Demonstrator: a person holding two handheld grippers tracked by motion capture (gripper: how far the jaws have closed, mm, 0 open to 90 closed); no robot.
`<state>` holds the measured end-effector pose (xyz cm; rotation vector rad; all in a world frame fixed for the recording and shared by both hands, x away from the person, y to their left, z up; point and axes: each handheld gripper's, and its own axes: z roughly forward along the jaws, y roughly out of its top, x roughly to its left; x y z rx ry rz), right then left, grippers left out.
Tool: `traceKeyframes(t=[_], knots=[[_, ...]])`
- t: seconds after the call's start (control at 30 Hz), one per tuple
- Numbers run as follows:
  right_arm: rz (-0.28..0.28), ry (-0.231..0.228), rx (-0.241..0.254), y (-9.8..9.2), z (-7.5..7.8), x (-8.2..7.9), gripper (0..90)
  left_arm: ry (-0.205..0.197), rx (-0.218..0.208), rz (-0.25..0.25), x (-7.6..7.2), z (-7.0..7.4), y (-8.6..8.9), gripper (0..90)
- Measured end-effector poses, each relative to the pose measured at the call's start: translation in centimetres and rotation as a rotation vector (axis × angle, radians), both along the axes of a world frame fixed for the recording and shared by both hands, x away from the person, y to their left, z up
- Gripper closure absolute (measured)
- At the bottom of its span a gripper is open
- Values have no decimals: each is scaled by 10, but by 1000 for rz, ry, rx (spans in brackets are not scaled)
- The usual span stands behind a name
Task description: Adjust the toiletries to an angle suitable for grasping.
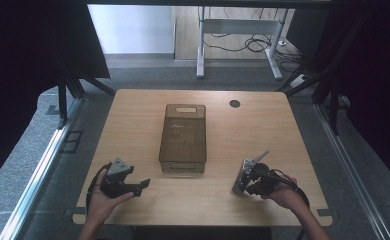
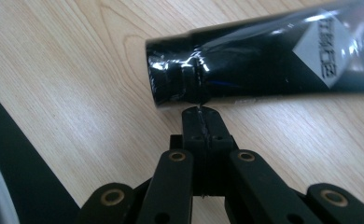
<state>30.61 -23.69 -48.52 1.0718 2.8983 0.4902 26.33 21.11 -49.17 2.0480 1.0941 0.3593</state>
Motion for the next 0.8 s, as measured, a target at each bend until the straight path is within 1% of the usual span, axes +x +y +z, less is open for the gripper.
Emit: traceKeyframes(t=[0.17, 0.53, 0.67, 0.8], knots=[[21, 3, 9, 8, -1, 2, 900, 2, 4, -2, 0, 0, 0, 212], [26, -10, 28, 24, -4, 10, 900, 0, 1, 2, 1, 0, 2, 211], [22, -23, 32, 30, -5, 16, 900, 2, -4, 12, 1, 0, 4, 212], [0, -33, 40, 36, -4, 23, 900, 2, -1, 10, 1, 0, 5, 212]])
